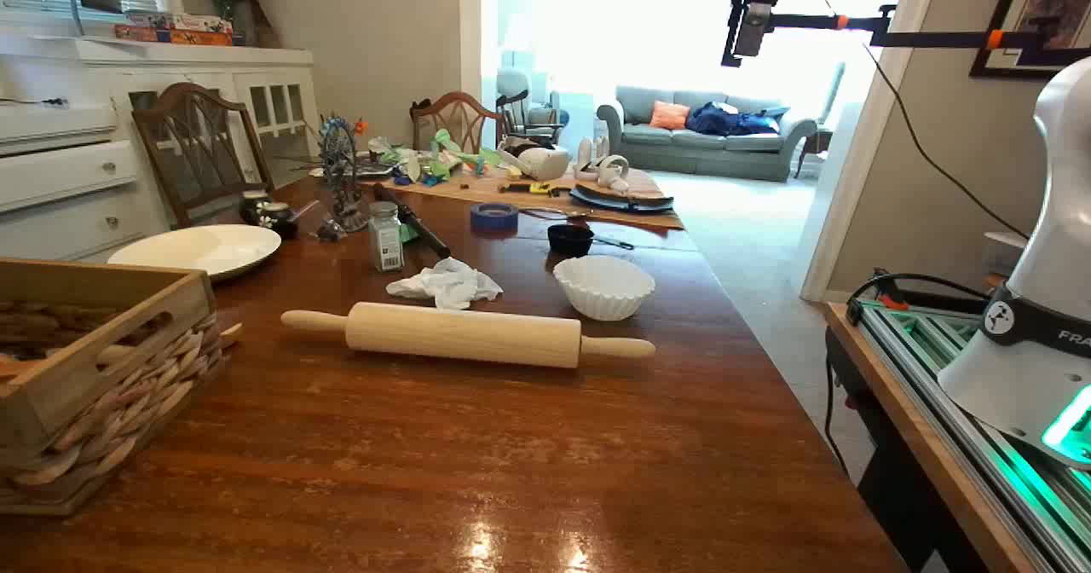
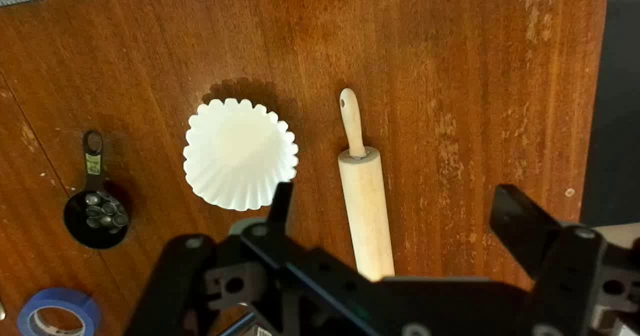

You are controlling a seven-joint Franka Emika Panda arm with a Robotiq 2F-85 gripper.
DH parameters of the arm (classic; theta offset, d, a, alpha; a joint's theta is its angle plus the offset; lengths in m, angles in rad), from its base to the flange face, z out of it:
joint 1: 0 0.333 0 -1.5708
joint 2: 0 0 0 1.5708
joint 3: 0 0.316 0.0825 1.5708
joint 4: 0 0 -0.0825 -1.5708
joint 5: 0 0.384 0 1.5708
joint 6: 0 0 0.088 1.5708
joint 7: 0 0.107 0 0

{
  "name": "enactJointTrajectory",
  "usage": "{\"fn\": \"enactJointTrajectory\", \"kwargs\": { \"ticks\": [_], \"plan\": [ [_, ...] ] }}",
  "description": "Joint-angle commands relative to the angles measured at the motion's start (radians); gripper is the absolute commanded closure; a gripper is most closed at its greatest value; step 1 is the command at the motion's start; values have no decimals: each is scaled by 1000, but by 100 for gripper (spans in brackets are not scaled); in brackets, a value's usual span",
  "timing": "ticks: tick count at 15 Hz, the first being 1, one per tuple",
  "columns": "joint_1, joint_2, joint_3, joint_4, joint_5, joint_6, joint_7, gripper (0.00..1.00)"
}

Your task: Pour the contents of the black pot into the white cupcake holder

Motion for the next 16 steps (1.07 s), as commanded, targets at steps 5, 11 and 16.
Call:
{"fn": "enactJointTrajectory", "kwargs": {
  "ticks": [5,11,16],
  "plan": [
    [-6,1,4,3,3,-3,-3,0],
    [-19,20,1,3,-13,20,0,0],
    [-107,149,-74,40,-118,131,-63,0]
  ]
}}
